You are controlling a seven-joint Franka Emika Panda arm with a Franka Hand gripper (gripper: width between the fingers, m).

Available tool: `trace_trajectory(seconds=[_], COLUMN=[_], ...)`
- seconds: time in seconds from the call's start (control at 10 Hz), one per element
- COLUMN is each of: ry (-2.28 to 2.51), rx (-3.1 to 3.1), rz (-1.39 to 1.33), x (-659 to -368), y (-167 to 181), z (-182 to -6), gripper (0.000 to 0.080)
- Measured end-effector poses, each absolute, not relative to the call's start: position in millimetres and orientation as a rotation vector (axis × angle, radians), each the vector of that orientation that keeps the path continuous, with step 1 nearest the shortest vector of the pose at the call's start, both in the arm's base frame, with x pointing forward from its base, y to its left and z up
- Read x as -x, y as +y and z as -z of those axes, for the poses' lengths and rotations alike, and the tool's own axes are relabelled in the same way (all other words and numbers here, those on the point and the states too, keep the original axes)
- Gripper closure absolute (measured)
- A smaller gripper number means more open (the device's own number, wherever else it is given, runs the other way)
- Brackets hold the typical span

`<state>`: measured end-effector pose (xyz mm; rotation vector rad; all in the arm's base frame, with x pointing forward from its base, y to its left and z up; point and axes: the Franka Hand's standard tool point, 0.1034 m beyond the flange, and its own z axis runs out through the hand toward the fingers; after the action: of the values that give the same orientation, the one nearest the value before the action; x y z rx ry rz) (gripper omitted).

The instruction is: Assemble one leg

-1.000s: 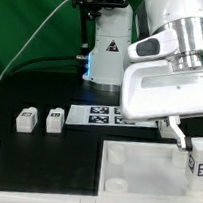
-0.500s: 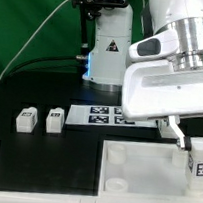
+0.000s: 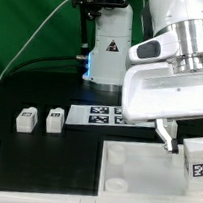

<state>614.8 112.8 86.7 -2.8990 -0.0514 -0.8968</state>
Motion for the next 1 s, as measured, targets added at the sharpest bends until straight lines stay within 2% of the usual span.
trace_trajectory(seconds=[0.7, 1.0], ry=[-0.051, -0.048], rx=[2.902, 2.927], rz=[0.885, 0.733], x=[-614.2, -628.5], y=[112.4, 108.1], z=[-85.4, -101.6], gripper=[0.015, 0.015])
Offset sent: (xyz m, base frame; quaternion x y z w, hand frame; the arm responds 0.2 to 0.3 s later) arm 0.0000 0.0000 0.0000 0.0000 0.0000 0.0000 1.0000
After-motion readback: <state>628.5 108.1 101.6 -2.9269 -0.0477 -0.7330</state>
